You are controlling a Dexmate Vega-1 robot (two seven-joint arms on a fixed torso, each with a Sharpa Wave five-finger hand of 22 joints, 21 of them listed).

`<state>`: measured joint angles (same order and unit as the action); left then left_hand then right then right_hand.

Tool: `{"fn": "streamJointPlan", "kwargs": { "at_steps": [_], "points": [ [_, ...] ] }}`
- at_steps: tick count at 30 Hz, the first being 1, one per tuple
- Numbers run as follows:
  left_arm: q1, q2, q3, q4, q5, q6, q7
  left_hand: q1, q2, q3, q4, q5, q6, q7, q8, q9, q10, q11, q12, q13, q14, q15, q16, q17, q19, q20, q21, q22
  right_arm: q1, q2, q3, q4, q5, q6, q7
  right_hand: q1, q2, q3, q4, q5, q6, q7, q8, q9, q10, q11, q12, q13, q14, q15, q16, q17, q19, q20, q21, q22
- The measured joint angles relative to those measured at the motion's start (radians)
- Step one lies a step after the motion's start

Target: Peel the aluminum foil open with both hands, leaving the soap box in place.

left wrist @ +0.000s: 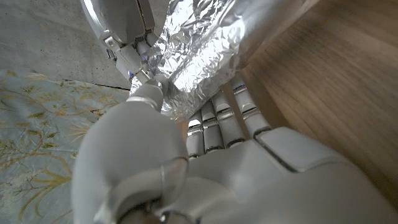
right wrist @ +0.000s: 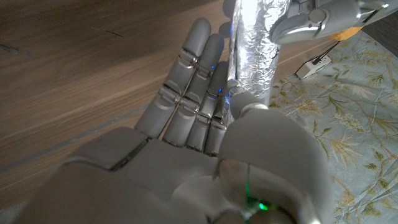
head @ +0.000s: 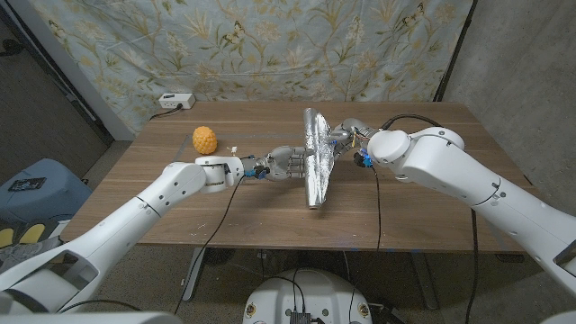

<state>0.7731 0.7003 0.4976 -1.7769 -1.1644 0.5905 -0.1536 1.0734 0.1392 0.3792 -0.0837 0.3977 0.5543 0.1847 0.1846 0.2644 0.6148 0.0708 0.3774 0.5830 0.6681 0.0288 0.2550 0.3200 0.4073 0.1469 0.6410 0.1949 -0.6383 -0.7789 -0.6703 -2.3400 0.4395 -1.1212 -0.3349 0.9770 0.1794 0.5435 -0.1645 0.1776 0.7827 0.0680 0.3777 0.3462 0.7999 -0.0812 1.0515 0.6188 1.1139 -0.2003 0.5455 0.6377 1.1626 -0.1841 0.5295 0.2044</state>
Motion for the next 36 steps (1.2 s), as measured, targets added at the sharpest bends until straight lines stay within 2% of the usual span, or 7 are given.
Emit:
{"fn": "streamJointPlan", "kwargs": {
  "at_steps": [14,18,24,30,36],
  "points": [
    [0.002,-0.002,-0.005,0.013,-0.017,0.021,-0.001,-0.018,-0.008,0.000,0.000,0.000,-0.009,0.001,0.000,-0.014,0.000,0.000,-0.020,-0.010,0.005,0.005,0.000,-0.009,0.005,0.005,0.007,-0.004,0.003,-0.002,0.008,-0.001,-0.001,-0.027,-0.005,0.021,-0.002,0.000,0.000,-0.001,0.006,0.002,0.000,0.005,0.000,0.000,0.008,0.009,0.009,-0.001,-0.009,0.001,0.000,0.000,0.014,0.001],
    [0.002,-0.001,-0.007,0.013,-0.016,0.022,0.007,-0.019,-0.008,0.006,-0.003,0.000,-0.010,-0.001,0.005,-0.018,0.011,0.011,-0.020,-0.016,0.005,0.005,0.000,-0.009,0.005,0.005,0.006,-0.004,0.003,-0.004,0.012,-0.001,-0.001,-0.028,-0.008,0.022,-0.001,0.000,0.000,-0.001,0.006,0.002,0.000,0.005,-0.004,-0.004,0.008,0.011,0.011,0.000,-0.017,0.001,0.000,0.000,0.016,0.001],
    [0.002,0.003,-0.008,0.006,-0.004,0.022,0.024,-0.022,-0.012,0.011,-0.009,0.000,-0.003,0.007,0.005,-0.023,0.014,0.011,-0.023,-0.016,0.005,0.005,0.000,-0.014,0.005,0.005,0.006,-0.004,0.001,-0.004,0.016,-0.001,-0.004,-0.028,-0.013,0.025,-0.004,0.000,0.000,-0.001,0.006,0.002,0.000,0.009,-0.004,-0.004,0.008,0.007,0.011,0.000,-0.021,0.001,0.000,0.000,0.016,0.001],
    [0.005,0.011,-0.013,-0.021,0.019,0.020,0.070,-0.022,-0.012,0.011,-0.009,0.000,-0.002,0.007,0.005,-0.027,0.014,0.011,-0.024,-0.015,0.006,0.005,0.000,-0.014,0.005,0.005,0.006,-0.004,-0.006,-0.007,0.025,-0.003,-0.006,-0.025,-0.018,0.027,-0.007,0.000,0.000,-0.001,0.007,0.000,0.000,0.009,-0.008,0.001,0.008,0.006,0.012,-0.001,-0.024,0.009,-0.006,0.002,0.023,0.001],
    [0.028,0.013,-0.031,-0.057,0.045,-0.003,0.146,-0.022,-0.012,0.031,-0.028,0.000,0.016,-0.004,0.016,-0.033,0.014,0.011,-0.026,-0.015,0.024,-0.013,0.000,-0.019,0.016,0.005,0.014,-0.004,-0.016,-0.011,0.035,-0.007,-0.007,-0.012,-0.024,0.027,-0.007,0.000,0.000,-0.001,0.007,0.000,0.000,0.009,-0.009,0.002,0.001,0.006,0.012,-0.001,-0.032,0.014,-0.008,0.000,0.023,0.001]
  ]
}}
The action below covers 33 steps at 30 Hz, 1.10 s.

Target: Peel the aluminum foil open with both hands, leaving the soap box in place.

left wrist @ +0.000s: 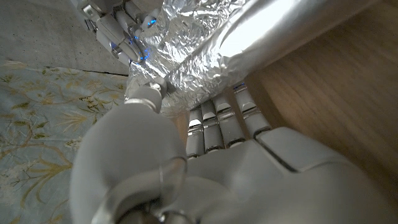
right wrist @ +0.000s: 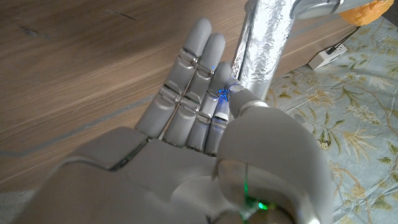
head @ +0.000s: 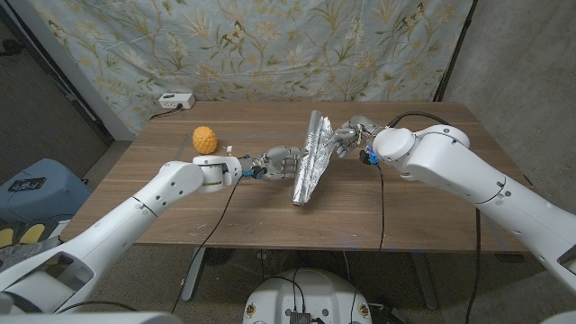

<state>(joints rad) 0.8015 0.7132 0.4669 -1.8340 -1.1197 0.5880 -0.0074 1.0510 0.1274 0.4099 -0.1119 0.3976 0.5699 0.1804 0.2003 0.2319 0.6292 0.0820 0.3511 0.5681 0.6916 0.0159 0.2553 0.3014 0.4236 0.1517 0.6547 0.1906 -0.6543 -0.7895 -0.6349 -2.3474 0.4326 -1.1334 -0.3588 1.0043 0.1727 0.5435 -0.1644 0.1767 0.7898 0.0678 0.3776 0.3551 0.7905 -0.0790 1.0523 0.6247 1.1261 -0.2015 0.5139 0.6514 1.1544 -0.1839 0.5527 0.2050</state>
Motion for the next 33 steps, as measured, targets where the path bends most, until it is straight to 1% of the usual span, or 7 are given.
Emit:
{"fn": "streamJointPlan", "kwargs": {
  "at_steps": [6,11,14,18,22,28,33],
  "points": [
    [0.014,-0.001,-0.013,-0.018,0.008,-0.017,0.053,0.000,0.000,0.004,-0.004,0.000,0.000,0.000,0.000,-0.005,0.000,0.000,-0.005,0.003,0.000,0.000,0.000,0.000,0.005,-0.005,0.000,0.000,-0.011,-0.003,0.011,-0.003,-0.001,0.011,-0.005,0.000,0.000,-0.004,0.004,0.000,0.000,0.000,0.000,0.000,0.000,0.000,-0.001,-0.001,0.000,0.000,-0.004,0.005,-0.003,0.003,0.006,0.000],
    [0.026,-0.008,-0.022,-0.029,0.008,-0.033,0.081,0.001,0.001,0.021,-0.021,0.000,0.033,-0.021,0.014,-0.009,0.011,0.011,-0.005,0.000,0.022,-0.011,0.008,-0.001,0.020,-0.020,0.009,0.000,-0.019,-0.003,0.018,-0.005,0.002,0.020,-0.005,0.004,0.004,-0.009,0.009,0.000,0.000,-0.001,0.000,0.000,-0.008,0.000,-0.005,-0.002,-0.001,-0.001,-0.014,0.005,-0.008,0.008,0.011,0.000],
    [0.033,-0.012,-0.026,-0.032,0.007,-0.044,0.102,0.016,-0.001,0.033,-0.037,-0.002,0.058,-0.026,0.022,-0.015,0.031,0.009,0.001,-0.001,0.043,-0.025,0.025,-0.001,0.037,-0.031,0.016,0.000,-0.022,-0.003,0.022,-0.005,0.007,0.024,-0.004,-0.028,0.003,-0.029,0.041,0.000,-0.021,0.002,-0.017,0.000,-0.035,0.016,-0.025,-0.016,-0.019,0.000,-0.036,0.011,-0.033,0.015,0.012,-0.001],
    [0.044,-0.018,-0.032,-0.036,0.004,-0.053,0.119,0.033,-0.003,0.042,-0.049,0.000,0.084,-0.031,0.028,-0.017,0.039,0.003,0.004,-0.001,0.044,-0.025,0.036,0.002,0.047,-0.039,0.019,0.000,-0.026,-0.004,0.029,-0.005,0.017,0.030,0.001,-0.143,-0.016,-0.080,0.102,0.000,-0.070,0.033,-0.051,-0.009,-0.076,0.062,-0.063,-0.050,-0.068,0.042,-0.085,0.001,-0.063,0.041,0.017,-0.013],
    [0.059,-0.025,-0.040,-0.042,-0.002,-0.067,0.142,0.034,-0.004,0.041,-0.056,0.000,0.088,-0.034,0.030,-0.018,0.039,0.003,0.005,-0.001,0.044,-0.025,0.040,0.008,0.050,-0.043,0.026,0.000,-0.030,-0.007,0.037,-0.006,0.026,0.036,0.007,-0.225,-0.039,-0.115,0.138,0.000,-0.111,0.052,-0.082,-0.017,-0.118,0.103,-0.098,-0.082,-0.111,0.078,-0.136,-0.024,-0.091,0.063,0.013,-0.019],
    [0.076,-0.036,-0.047,-0.047,-0.006,-0.087,0.167,0.041,-0.007,0.042,-0.057,0.000,0.104,-0.032,0.040,-0.021,0.048,0.002,0.008,0.005,0.045,-0.026,0.053,0.016,0.058,-0.051,0.032,0.000,-0.036,-0.013,0.050,-0.010,0.040,0.043,0.012,-0.311,-0.064,-0.148,0.170,0.000,-0.163,0.082,-0.119,-0.021,-0.164,0.159,-0.144,-0.119,-0.164,0.123,-0.197,-0.054,-0.131,0.095,-0.005,-0.024],
    [0.094,-0.050,-0.055,-0.049,-0.015,-0.114,0.190,0.051,-0.016,0.041,-0.058,0.000,0.124,-0.027,0.053,-0.017,0.054,-0.001,0.019,0.005,0.049,-0.024,0.064,0.019,0.073,-0.060,0.038,0.000,-0.043,-0.020,0.068,-0.016,0.051,0.044,0.010,-0.364,-0.084,-0.173,0.184,0.000,-0.205,0.093,-0.142,-0.021,-0.218,0.180,-0.179,-0.142,-0.220,0.155,-0.235,-0.057,-0.166,0.117,-0.024,-0.026]
  ]
}}
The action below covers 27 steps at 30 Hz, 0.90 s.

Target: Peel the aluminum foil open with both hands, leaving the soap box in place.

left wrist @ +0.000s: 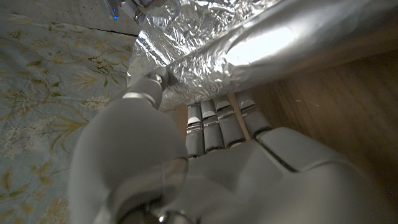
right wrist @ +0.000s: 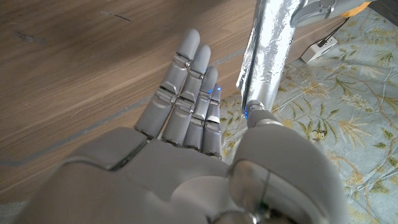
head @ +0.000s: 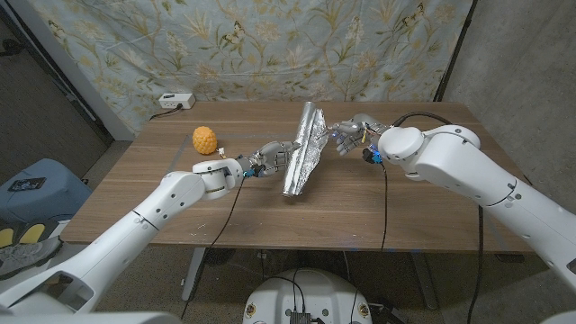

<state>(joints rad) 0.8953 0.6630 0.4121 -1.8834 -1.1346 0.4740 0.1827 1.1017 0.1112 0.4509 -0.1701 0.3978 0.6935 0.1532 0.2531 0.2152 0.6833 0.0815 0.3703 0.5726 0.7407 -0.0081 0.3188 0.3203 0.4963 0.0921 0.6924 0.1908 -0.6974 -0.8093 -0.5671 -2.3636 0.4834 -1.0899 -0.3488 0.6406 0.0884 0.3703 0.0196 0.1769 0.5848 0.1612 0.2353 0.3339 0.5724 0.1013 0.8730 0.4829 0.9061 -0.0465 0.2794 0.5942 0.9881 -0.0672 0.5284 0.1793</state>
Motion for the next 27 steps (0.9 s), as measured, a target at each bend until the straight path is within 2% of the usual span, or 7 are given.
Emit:
{"fn": "streamJointPlan", "kwargs": {
  "at_steps": [3,8,12,20,21,24,27],
  "points": [
    [0.009,-0.008,-0.004,0.000,-0.006,-0.016,0.008,0.006,-0.006,0.002,-0.002,0.000,0.007,0.001,0.002,0.004,0.007,0.000,0.000,0.002,0.003,-0.002,0.003,-0.002,0.006,-0.004,0.007,0.000,-0.002,-0.005,0.011,-0.002,0.007,0.000,-0.001,-0.034,-0.009,-0.018,0.007,0.000,-0.028,0.008,-0.015,0.000,-0.030,0.021,-0.024,-0.016,-0.026,0.026,-0.024,-0.011,-0.024,0.016,-0.015,-0.003],
    [0.021,-0.024,-0.011,0.004,-0.015,-0.038,0.011,0.009,-0.009,0.003,-0.005,0.000,0.016,0.003,0.008,0.009,0.012,0.003,0.011,0.003,0.005,-0.001,0.004,-0.004,0.011,-0.010,0.008,0.000,-0.002,-0.011,0.023,-0.002,0.023,-0.005,0.002,-0.073,-0.025,-0.037,0.015,0.005,-0.059,0.002,-0.025,-0.010,-0.068,0.056,-0.062,-0.041,-0.066,0.066,-0.060,-0.037,-0.058,0.043,-0.034,-0.003],
    [0.028,-0.036,-0.014,0.014,-0.019,-0.046,0.011,0.010,-0.010,0.003,-0.005,-0.002,0.016,0.003,0.008,0.010,0.012,0.003,0.011,0.008,0.008,-0.005,0.004,-0.002,0.013,-0.012,0.008,0.000,-0.001,-0.014,0.027,0.000,0.037,-0.009,0.009,-0.088,-0.032,-0.045,0.018,0.012,-0.067,0.000,-0.032,-0.014,-0.083,0.063,-0.080,-0.053,-0.086,0.078,-0.070,-0.050,-0.070,0.055,-0.045,-0.003],
    [0.037,-0.070,-0.019,0.044,-0.029,-0.063,0.011,0.012,-0.012,0.003,-0.005,-0.004,0.017,0.002,0.010,0.015,0.012,0.002,0.012,0.010,0.008,-0.005,0.011,-0.002,0.016,-0.016,0.015,0.000,0.004,-0.021,0.038,0.006,0.079,-0.011,0.044,-0.111,-0.048,-0.058,0.014,0.023,-0.125,-0.003,-0.041,-0.023,-0.143,0.102,-0.125,-0.062,-0.151,0.117,-0.088,-0.077,-0.114,0.092,-0.082,-0.003],
    [0.037,-0.070,-0.019,0.044,-0.059,-0.095,-0.003,0.012,-0.012,0.003,-0.005,-0.004,0.017,0.002,0.010,0.015,0.012,0.002,0.012,0.010,0.008,-0.005,0.011,-0.002,0.014,-0.018,0.015,0.000,0.021,-0.038,0.064,0.039,0.079,-0.011,0.044,-0.116,-0.053,-0.064,0.015,0.023,-0.135,-0.004,-0.044,-0.025,-0.151,0.105,-0.132,-0.063,-0.162,0.122,-0.088,-0.082,-0.123,0.094,-0.088,-0.003],
    [0.037,-0.070,-0.019,0.044,-0.067,-0.104,-0.010,0.013,-0.013,0.004,-0.006,-0.004,0.017,0.002,0.010,0.015,0.012,0.002,0.012,0.010,0.008,-0.004,0.011,-0.002,0.013,-0.019,0.015,0.000,0.027,-0.042,0.070,0.055,0.079,-0.011,0.044,-0.116,-0.053,-0.067,0.012,0.028,-0.150,-0.004,-0.044,-0.028,-0.166,0.111,-0.146,-0.064,-0.181,0.138,-0.088,-0.089,-0.134,0.102,-0.099,-0.003],
    [0.036,-0.100,-0.016,0.074,-0.072,-0.109,-0.013,0.017,-0.017,0.007,-0.009,-0.004,0.020,0.003,0.010,0.015,0.012,0.002,0.012,0.015,0.009,-0.005,0.011,-0.002,0.013,-0.019,0.015,0.000,0.032,-0.045,0.074,0.066,0.117,0.005,0.081,-0.119,-0.056,-0.072,0.007,0.031,-0.163,-0.006,-0.044,-0.032,-0.181,0.115,-0.159,-0.067,-0.202,0.148,-0.088,-0.096,-0.145,0.112,-0.107,-0.003]
  ]
}}
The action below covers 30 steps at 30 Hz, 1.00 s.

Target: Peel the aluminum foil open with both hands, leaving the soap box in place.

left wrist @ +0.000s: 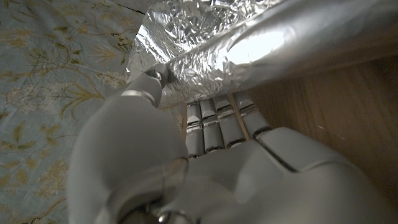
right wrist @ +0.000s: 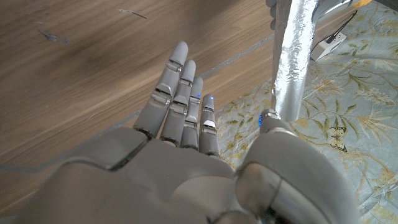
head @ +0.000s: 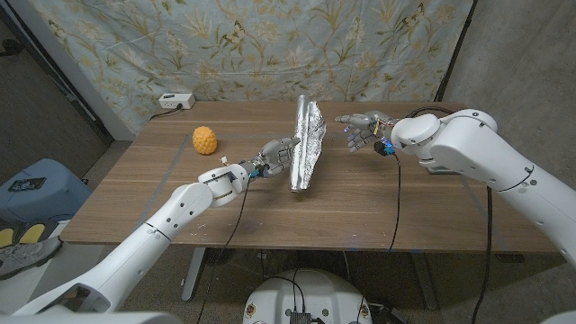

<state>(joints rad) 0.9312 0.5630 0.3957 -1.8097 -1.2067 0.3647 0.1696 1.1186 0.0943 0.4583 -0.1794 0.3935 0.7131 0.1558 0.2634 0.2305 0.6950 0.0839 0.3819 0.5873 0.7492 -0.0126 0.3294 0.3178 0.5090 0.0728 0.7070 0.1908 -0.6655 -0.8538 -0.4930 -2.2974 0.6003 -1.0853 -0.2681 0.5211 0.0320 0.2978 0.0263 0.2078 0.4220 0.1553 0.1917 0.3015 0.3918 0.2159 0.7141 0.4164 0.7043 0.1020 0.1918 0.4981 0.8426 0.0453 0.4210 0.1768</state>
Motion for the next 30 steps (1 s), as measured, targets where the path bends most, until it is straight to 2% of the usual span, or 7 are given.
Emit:
{"fn": "streamJointPlan", "kwargs": {
  "at_steps": [8,14,18,20,30],
  "points": [
    [-0.012,-0.030,0.013,0.031,-0.007,-0.012,-0.010,0.004,-0.004,0.000,0.000,-0.004,0.002,0.001,0.004,0.000,0.000,0.000,0.001,0.001,0.000,0.000,0.000,0.000,0.000,0.000,0.000,-0.004,0.035,0.000,-0.006,0.030,0.026,0.009,0.020,0.000,0.000,-0.009,-0.013,0.008,-0.042,-0.004,0.000,-0.013,-0.037,0.002,-0.031,-0.004,-0.055,0.030,0.000,-0.016,-0.051,0.027,-0.038,0.000],
    [-0.023,-0.048,0.025,0.051,-0.006,-0.015,-0.017,0.007,-0.007,0.000,0.000,-0.004,0.002,0.001,0.007,0.000,0.000,0.000,0.007,0.003,0.000,0.000,0.000,0.000,0.000,0.000,0.000,-0.005,0.071,0.007,-0.037,0.046,0.030,0.000,0.030,0.005,-0.003,-0.005,-0.034,0.011,-0.053,-0.003,0.000,-0.018,-0.057,0.001,-0.049,-0.004,-0.089,0.030,0.000,-0.021,-0.079,0.036,-0.058,0.000],
    [-0.038,-0.061,0.038,0.070,-0.003,-0.014,-0.021,0.007,-0.007,0.000,0.000,-0.008,0.002,0.001,0.007,0.000,0.000,0.000,0.007,0.007,0.000,-0.001,0.000,0.000,0.000,0.000,0.000,-0.005,0.087,0.011,-0.053,0.052,0.028,-0.006,0.032,0.024,0.008,-0.002,-0.046,0.016,-0.060,-0.007,0.000,-0.022,-0.059,0.002,-0.057,-0.006,-0.100,0.029,0.000,-0.021,-0.092,0.043,-0.070,0.000],
    [-0.038,-0.061,0.038,0.070,-0.001,-0.010,-0.023,0.007,-0.007,0.000,0.000,-0.008,0.002,0.001,0.007,0.000,0.000,0.000,0.007,0.009,-0.004,-0.004,0.000,0.000,0.000,0.000,0.000,-0.005,0.093,0.013,-0.059,0.054,0.028,-0.006,0.032,0.034,0.010,0.000,-0.055,0.016,-0.060,-0.007,0.000,-0.023,-0.063,-0.002,-0.063,-0.009,-0.107,0.026,0.000,-0.022,-0.101,0.037,-0.076,0.000],
    [-0.062,-0.068,0.060,0.089,0.011,0.020,-0.029,0.011,-0.011,0.000,0.000,-0.008,0.004,-0.001,0.007,0.000,-0.004,-0.004,0.007,0.009,-0.006,-0.006,0.000,0.000,0.000,0.000,0.009,-0.005,0.128,0.027,-0.099,0.066,0.005,-0.030,0.032,0.053,0.013,0.006,-0.072,0.016,-0.069,-0.006,0.000,-0.028,-0.069,0.002,-0.077,-0.009,-0.140,0.033,0.000,-0.025,-0.138,0.053,-0.093,0.003]
  ]
}}
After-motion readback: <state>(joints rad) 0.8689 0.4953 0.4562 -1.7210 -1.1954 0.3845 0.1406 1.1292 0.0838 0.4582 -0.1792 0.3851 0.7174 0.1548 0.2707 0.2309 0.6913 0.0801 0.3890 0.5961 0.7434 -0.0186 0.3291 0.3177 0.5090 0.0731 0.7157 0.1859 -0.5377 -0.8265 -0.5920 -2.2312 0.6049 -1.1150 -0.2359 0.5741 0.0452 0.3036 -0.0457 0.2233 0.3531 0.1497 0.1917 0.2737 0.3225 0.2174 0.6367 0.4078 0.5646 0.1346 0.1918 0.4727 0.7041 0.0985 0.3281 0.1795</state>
